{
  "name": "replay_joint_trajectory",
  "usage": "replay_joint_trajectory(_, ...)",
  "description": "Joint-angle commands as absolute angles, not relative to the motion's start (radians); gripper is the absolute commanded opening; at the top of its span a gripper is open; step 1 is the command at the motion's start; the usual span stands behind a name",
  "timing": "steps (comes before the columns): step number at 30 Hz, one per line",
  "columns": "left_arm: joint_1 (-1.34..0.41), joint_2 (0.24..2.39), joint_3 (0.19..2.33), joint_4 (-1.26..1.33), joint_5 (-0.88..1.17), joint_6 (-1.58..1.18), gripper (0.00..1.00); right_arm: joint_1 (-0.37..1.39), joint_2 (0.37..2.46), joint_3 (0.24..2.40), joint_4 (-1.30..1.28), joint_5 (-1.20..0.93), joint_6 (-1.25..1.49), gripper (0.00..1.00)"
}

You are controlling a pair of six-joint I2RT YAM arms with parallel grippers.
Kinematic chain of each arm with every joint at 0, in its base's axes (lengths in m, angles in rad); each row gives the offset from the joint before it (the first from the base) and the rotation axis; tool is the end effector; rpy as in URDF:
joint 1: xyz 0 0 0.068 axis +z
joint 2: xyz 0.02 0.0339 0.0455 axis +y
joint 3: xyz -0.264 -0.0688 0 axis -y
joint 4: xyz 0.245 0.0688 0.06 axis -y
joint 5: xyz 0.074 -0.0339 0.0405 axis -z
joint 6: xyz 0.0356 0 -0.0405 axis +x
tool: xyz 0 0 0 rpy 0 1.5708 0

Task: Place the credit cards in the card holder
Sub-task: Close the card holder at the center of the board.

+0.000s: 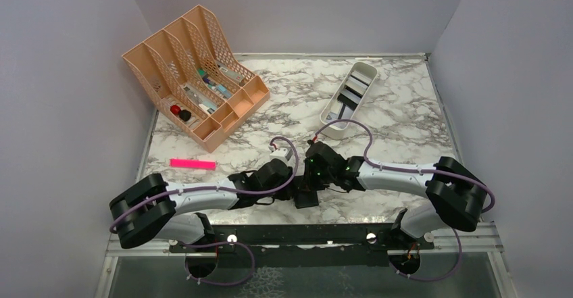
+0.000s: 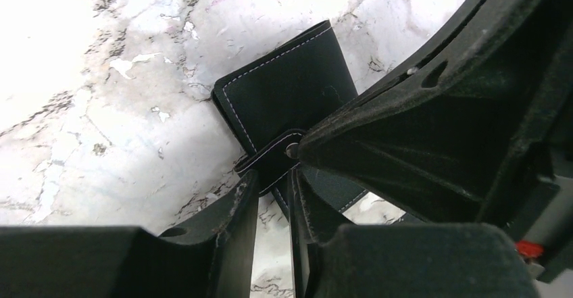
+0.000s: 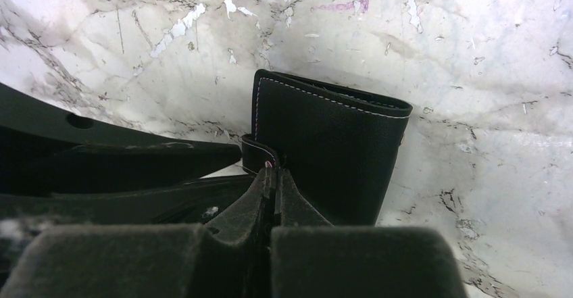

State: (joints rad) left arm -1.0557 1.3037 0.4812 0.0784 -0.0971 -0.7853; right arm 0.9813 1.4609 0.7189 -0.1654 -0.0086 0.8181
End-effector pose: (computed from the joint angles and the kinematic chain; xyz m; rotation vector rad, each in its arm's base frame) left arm 0.1220 -0.2085 0.1553 0.2790 2.4393 -0.7847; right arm 0.1552 0.2326 0.1682 -0.2194 2.6348 0.7202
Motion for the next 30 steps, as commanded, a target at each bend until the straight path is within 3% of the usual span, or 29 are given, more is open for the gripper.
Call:
replay_joint_trajectory(1,-1.050,1.217,0.481,0.011,-0.163,-0.816,0.27,0.980,1.444,0.716,-0.179,-0.011,0.826,0.01)
replay_joint_trajectory(7,-1.035,1.160,0.477,-0.024,-0.186,-0.827,0.28,0.980,1.424,0.704,-0.164,-0.022,0.856,0.01)
replay_joint_trajectory(30,-1.012,1.303,0.502,0.043,-0.130,-0.785,0.25,0.979,1.449,0.668,-0.190,0.020,0.890,0.01)
